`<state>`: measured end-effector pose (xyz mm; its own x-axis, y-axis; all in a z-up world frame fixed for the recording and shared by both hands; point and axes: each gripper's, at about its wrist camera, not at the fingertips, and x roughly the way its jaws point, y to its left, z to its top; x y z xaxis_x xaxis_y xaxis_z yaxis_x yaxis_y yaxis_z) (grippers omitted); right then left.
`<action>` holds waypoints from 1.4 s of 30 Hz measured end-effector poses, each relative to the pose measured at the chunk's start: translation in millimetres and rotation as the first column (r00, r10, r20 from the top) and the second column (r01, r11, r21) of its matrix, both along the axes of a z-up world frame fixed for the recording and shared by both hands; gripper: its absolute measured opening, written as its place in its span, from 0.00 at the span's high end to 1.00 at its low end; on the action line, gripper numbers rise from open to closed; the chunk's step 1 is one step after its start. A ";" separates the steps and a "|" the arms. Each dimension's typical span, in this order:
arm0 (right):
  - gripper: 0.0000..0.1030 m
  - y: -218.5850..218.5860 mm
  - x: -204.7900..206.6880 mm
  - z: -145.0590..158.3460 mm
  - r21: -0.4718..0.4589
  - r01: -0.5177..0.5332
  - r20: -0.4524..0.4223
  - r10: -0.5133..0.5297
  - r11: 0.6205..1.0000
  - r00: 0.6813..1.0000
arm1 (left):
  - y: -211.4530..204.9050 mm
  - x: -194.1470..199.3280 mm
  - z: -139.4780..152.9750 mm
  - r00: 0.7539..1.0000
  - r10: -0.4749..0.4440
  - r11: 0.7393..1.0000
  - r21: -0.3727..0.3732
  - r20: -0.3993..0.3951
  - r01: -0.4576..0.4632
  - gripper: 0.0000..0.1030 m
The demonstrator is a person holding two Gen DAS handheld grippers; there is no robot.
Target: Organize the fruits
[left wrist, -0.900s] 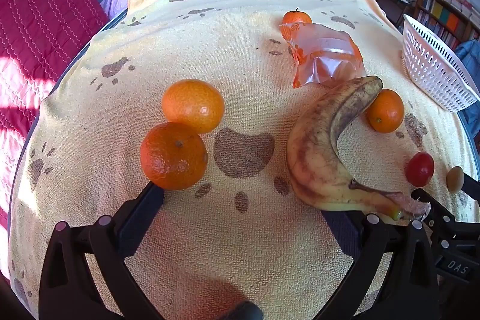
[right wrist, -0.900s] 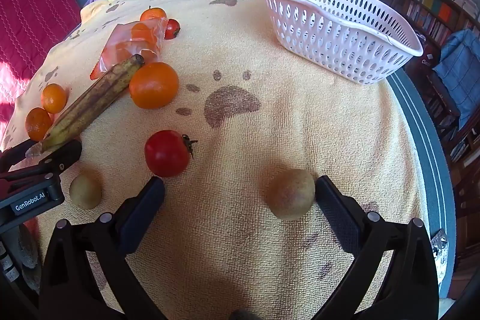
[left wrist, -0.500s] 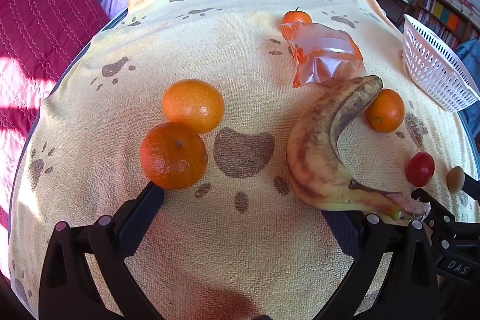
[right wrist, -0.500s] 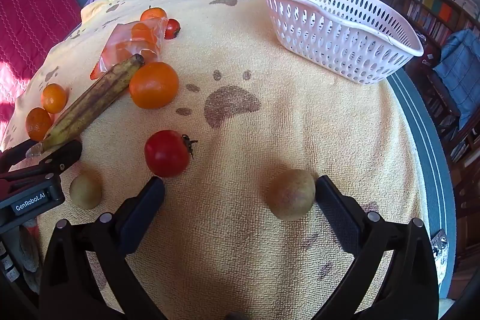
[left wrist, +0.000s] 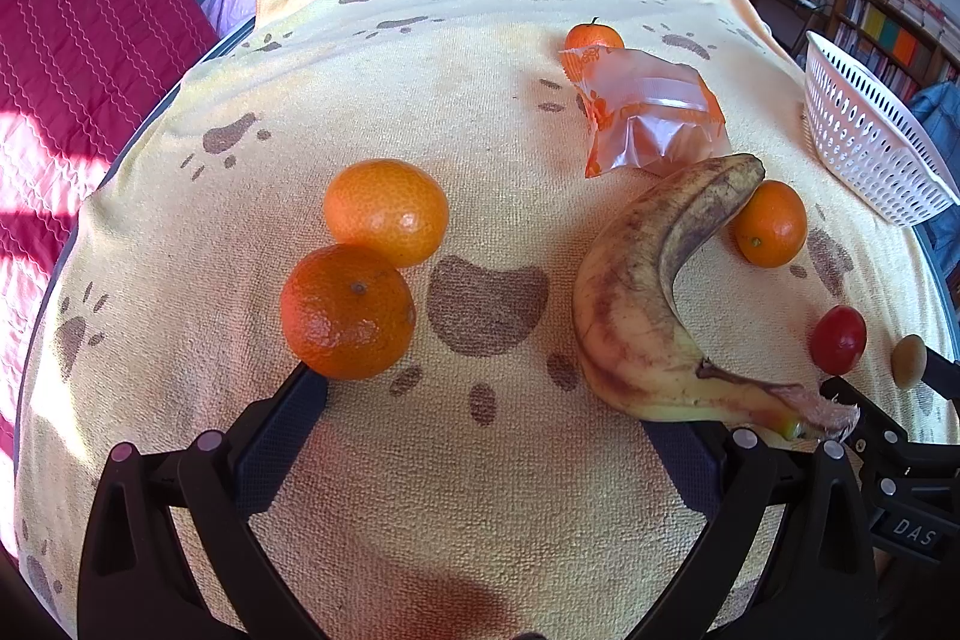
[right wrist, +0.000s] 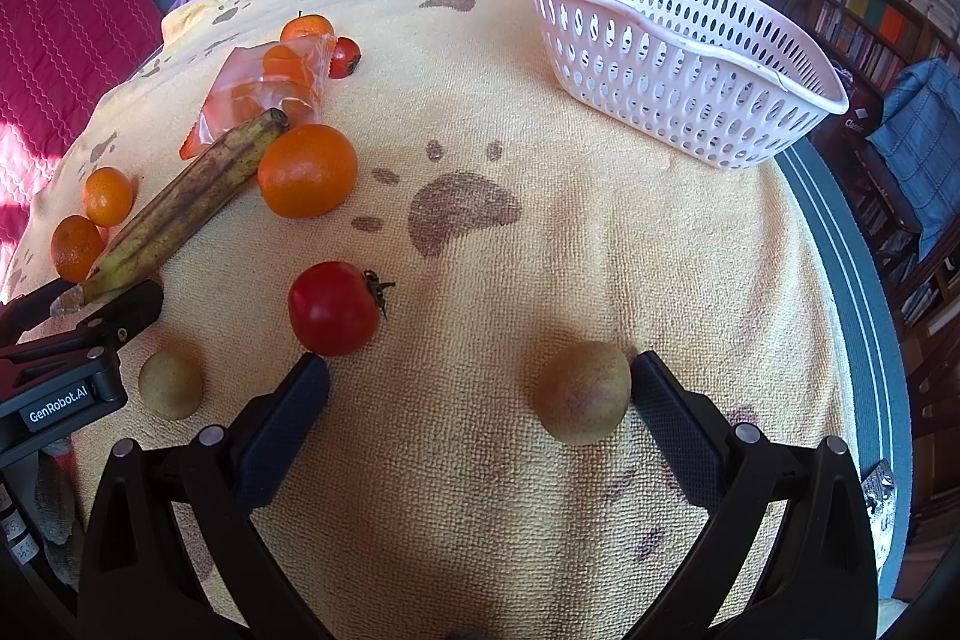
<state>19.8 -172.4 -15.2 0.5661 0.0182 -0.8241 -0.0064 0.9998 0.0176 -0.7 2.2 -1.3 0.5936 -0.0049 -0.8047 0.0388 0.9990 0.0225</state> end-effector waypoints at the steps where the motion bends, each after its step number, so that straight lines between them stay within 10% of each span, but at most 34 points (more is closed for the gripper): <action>1: 0.02 0.0 0.1 0.0 0.000 0.000 0.000 0.000 1.000 1.000 | -0.1 0.0 0.0 1.000 0.000 1.000 0.000 0.000 0.000 0.05; 42: 0.02 -0.4 0.0 -0.1 0.005 -0.001 0.005 0.000 1.000 1.000 | 1.1 1.1 3.4 1.000 -0.002 1.000 -0.014 0.005 0.002 0.05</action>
<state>19.8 -172.8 -15.3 0.5700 0.0223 -0.8213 -0.0070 0.9997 0.0223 0.5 3.3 2.0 0.5973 -0.0171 -0.8018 0.0404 0.9991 0.0089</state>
